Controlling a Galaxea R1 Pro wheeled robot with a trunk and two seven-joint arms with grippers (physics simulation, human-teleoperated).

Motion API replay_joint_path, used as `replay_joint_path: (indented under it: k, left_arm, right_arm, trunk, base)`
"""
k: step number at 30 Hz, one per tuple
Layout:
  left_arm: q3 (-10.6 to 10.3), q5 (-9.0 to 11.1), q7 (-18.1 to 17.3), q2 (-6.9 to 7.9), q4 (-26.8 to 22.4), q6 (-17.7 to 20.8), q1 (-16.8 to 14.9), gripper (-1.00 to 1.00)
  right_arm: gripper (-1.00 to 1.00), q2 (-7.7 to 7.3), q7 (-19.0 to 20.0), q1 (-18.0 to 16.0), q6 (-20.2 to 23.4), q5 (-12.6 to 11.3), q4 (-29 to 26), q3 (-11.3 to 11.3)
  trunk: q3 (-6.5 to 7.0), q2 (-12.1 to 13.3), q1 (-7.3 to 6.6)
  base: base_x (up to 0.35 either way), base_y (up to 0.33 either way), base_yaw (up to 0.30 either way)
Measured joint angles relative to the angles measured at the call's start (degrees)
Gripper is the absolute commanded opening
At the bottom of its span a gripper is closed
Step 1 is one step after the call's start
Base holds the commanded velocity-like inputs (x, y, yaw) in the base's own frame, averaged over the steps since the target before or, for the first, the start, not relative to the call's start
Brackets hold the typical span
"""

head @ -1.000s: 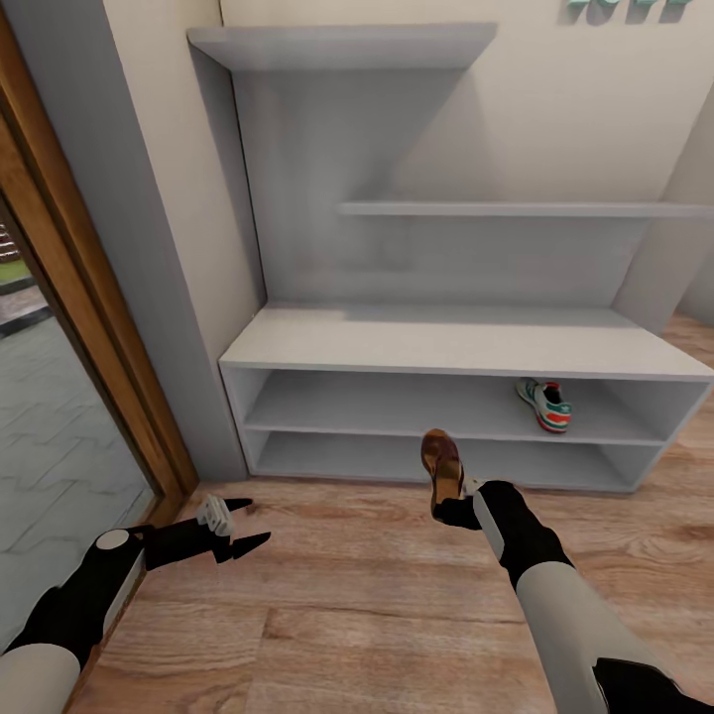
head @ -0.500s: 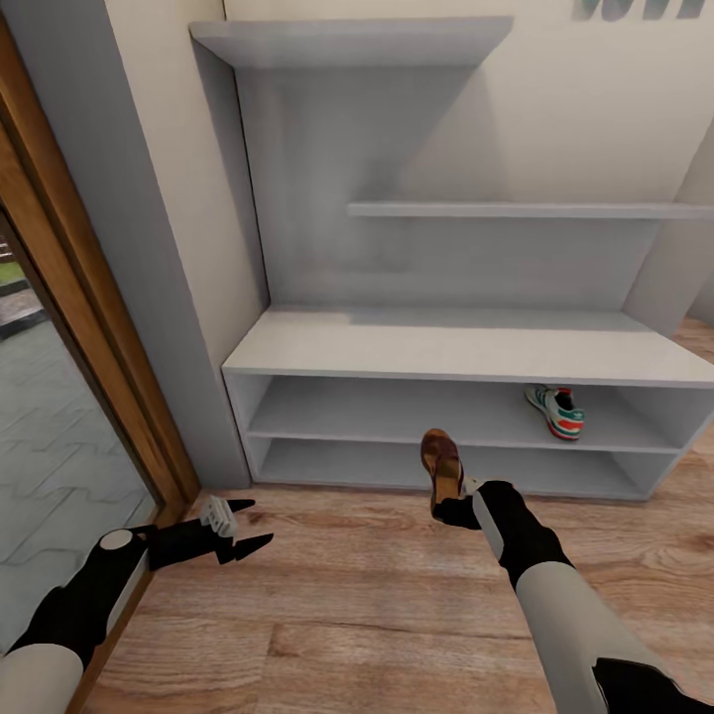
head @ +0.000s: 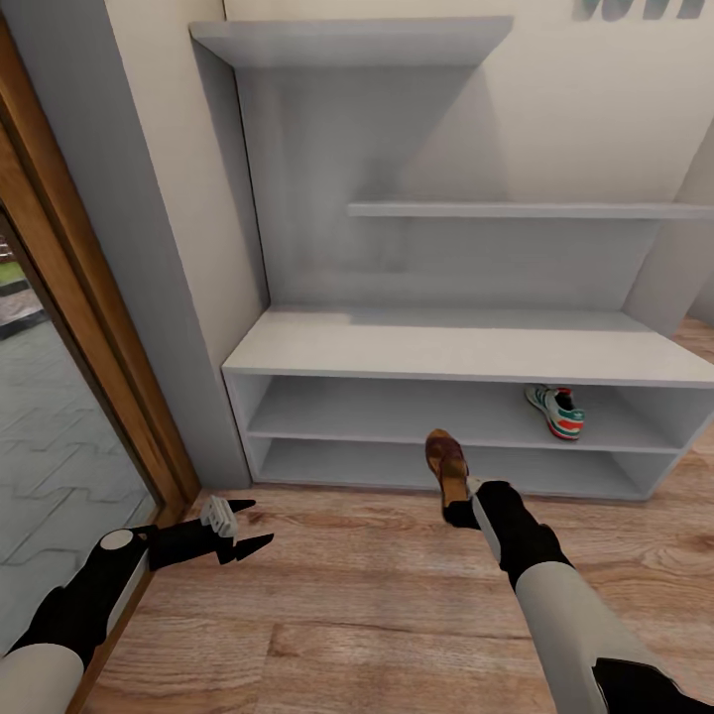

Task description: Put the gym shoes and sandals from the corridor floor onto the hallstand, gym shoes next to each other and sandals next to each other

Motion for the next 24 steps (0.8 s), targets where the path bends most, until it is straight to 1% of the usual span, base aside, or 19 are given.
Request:
replay_joint_path:
  k: [1,2,5,11,15,17,18,19,21,24]
  left_arm:
    - [0.0,0.0,0.0,0.00,0.0,0.0,0.0,1.00]
    - [0.0,0.0,0.0,0.00,0.0,0.0,0.0,1.00]
    - [0.0,0.0,0.0,0.00,0.0,0.0,0.0,1.00]
    - [0.0,0.0,0.0,0.00,0.0,0.0,0.0,1.00]
    - [0.0,-0.4,0.0,-0.01,0.0,0.0,0.0,1.00]
    - [-0.4,-0.6,0.0,-0.28,0.0,0.0,0.0,1.00]
    - [-1.9,-0.7,-0.1,-1.16,0.0,0.0,0.0,1.00]
    - [-2.9,-0.8,-0.2,-1.76,0.0,0.0,0.0,1.00]
    - [-5.8,-0.9,-0.2,-2.98,0.0,0.1,0.0,1.00]
    - [-10.8,-0.8,-0.3,-3.75,0.1,0.1,0.0,1.00]
  right_arm:
    - [-1.00,0.00,0.0,0.0,0.0,0.5,0.0,0.0]
    - [-1.00,0.00,0.0,0.0,0.0,2.7,0.0,0.0]
    - [-1.00,0.01,0.0,0.0,0.0,3.2,0.0,0.1]
    - [-1.00,0.01,0.1,0.0,0.0,3.4,-0.1,1.4]
    - [-1.00,0.01,0.1,0.0,0.0,3.4,-0.1,1.7]
    - [-1.00,0.01,0.1,0.0,0.0,3.4,-0.1,1.8]
    - [-1.00,0.01,0.1,0.0,0.0,3.4,-0.1,1.8]
    - [-1.00,0.01,0.1,0.0,0.0,3.4,-0.1,1.8]
    - [-1.00,0.01,0.1,0.0,0.0,3.4,-0.1,1.9]
    - [-1.00,0.01,0.1,0.0,0.0,3.4,-0.1,1.8]
  trunk:
    - [0.00,0.0,0.00]
    - [0.00,0.0,0.00]
    - [0.00,0.0,0.00]
    - [0.00,0.0,0.00]
    - [0.00,0.0,0.00]
    - [0.00,0.0,-0.01]
    - [0.00,0.0,-0.01]
    - [0.00,0.0,-0.01]
    - [0.00,0.0,-0.01]
    - [0.00,0.0,0.00]
  base:
    - [0.000,0.000,0.000]
    - [0.000,0.000,0.000]
    - [0.000,0.000,0.000]
    - [0.000,0.000,0.000]
    - [0.022,0.000,0.000]
    - [0.077,0.000,0.000]
    - [0.088,0.000,0.000]
    - [0.086,0.000,0.000]
    - [0.055,0.000,0.000]
    - [0.019,0.000,0.000]
